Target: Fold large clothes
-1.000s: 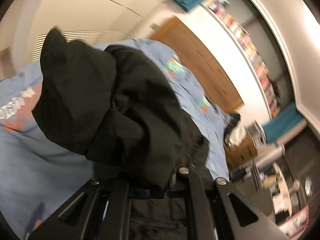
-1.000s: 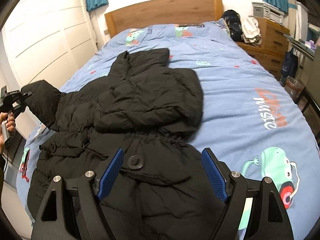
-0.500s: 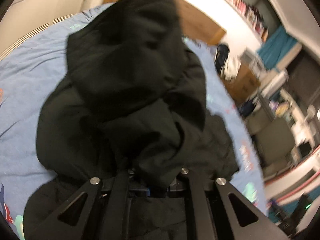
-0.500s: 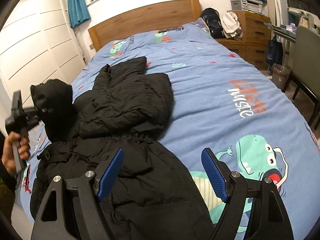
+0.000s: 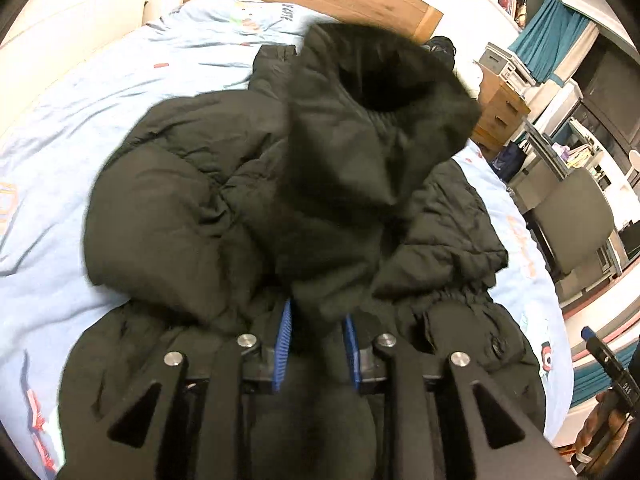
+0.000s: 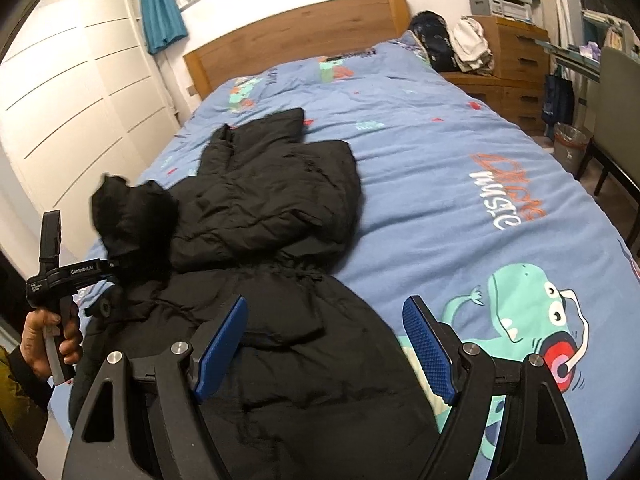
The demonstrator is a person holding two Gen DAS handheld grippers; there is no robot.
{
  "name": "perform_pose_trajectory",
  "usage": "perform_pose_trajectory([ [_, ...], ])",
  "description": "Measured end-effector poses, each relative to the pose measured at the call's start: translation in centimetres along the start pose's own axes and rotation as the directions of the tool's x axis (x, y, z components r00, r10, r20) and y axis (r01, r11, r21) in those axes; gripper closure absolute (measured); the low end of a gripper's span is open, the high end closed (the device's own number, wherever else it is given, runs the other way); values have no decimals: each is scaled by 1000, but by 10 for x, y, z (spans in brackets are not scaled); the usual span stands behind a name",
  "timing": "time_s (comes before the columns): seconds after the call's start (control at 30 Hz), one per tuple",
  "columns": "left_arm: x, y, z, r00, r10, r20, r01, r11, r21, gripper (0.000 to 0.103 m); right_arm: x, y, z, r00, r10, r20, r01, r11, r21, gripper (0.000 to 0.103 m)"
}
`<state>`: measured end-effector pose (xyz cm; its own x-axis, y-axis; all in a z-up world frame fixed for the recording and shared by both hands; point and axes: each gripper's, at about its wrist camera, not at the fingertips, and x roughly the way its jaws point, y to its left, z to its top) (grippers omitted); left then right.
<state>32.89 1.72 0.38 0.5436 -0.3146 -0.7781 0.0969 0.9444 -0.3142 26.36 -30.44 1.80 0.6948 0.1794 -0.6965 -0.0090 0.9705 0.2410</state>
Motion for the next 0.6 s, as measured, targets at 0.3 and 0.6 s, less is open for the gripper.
perform_pose_trajectory([
  [0.3,-117,-13,-1,993,70,90,-70,998,-3,74,-58,51,8,996,76,36,-72,991,-115,24],
  [0.6,-193,30,-25,979,81,187,-81,997,-4,58,-54,136,12,999,46,25,-38,963,-265,24],
])
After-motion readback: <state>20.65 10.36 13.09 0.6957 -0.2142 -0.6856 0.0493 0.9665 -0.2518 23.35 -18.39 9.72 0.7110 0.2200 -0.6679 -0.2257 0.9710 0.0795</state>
